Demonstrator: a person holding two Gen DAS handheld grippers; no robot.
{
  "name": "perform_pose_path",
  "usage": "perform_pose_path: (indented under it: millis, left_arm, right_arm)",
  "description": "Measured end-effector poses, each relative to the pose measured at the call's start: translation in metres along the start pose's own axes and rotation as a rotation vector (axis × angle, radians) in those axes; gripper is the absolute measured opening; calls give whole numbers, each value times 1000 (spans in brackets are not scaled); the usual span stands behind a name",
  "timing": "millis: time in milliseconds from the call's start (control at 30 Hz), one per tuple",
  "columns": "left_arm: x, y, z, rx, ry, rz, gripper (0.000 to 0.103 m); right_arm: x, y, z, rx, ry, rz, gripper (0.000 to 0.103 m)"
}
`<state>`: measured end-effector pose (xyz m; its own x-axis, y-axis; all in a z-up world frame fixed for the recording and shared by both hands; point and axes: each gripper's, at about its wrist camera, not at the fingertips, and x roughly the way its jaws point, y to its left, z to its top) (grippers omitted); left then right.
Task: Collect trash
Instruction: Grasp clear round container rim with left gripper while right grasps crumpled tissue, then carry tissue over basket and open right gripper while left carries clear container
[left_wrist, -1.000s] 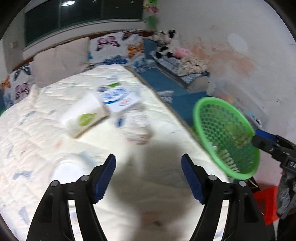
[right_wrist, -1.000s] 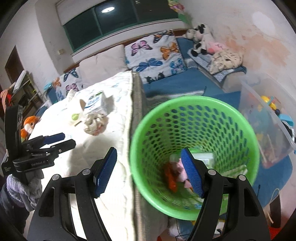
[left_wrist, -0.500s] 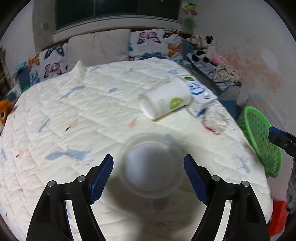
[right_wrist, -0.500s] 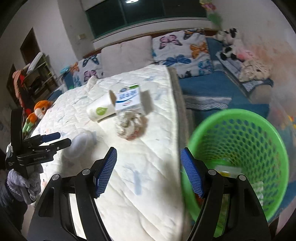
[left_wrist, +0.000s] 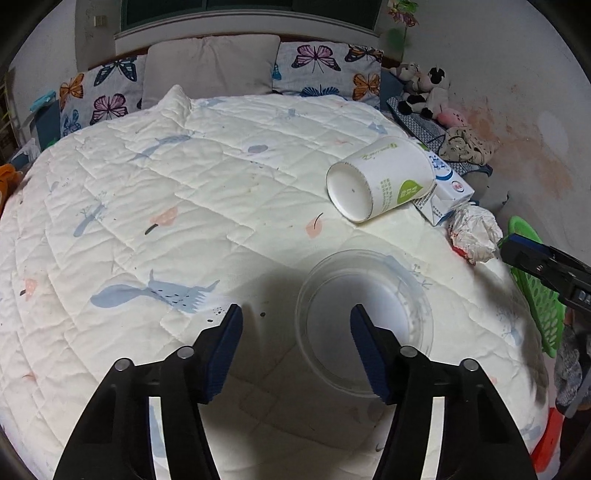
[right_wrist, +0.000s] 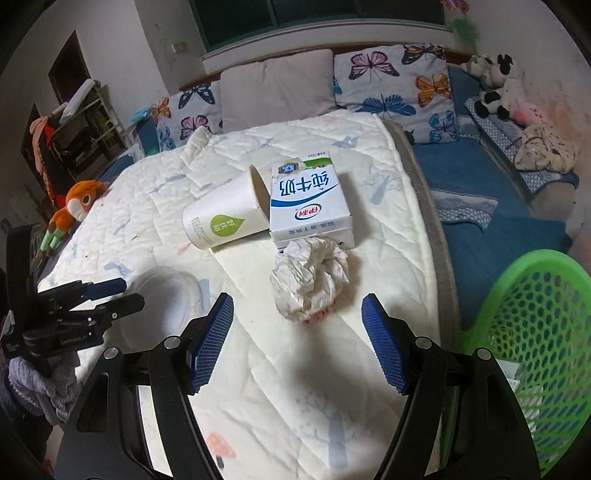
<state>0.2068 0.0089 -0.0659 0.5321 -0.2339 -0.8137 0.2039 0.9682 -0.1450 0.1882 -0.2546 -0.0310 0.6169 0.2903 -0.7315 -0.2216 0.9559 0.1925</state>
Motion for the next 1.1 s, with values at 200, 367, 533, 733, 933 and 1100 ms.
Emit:
perform_pose_path:
  millis: [200, 367, 533, 733, 933, 1100]
  left_arm:
    - [6, 2, -2, -1, 12, -10, 50]
    - [5, 3, -2, 5, 6, -13, 37]
    - [4, 2, -2, 12, 1, -17, 17]
    - [-1, -1, -4, 11, -5, -28, 6]
    - [-16, -9, -5, 18, -21, -52, 6]
    - [-32, -24, -3, 45, -50, -74, 6]
  right_arm:
    - [21, -1, 4, 19, 26, -21, 70]
    - [36, -4, 5, 36, 56, -32, 63]
    - [39, -4, 3, 47, 66, -19, 50]
    - [26, -2, 1, 38, 41, -17, 47]
    - [1, -3, -7, 41, 5, -4, 47]
    - [-22, -8, -15, 44, -25, -11, 47]
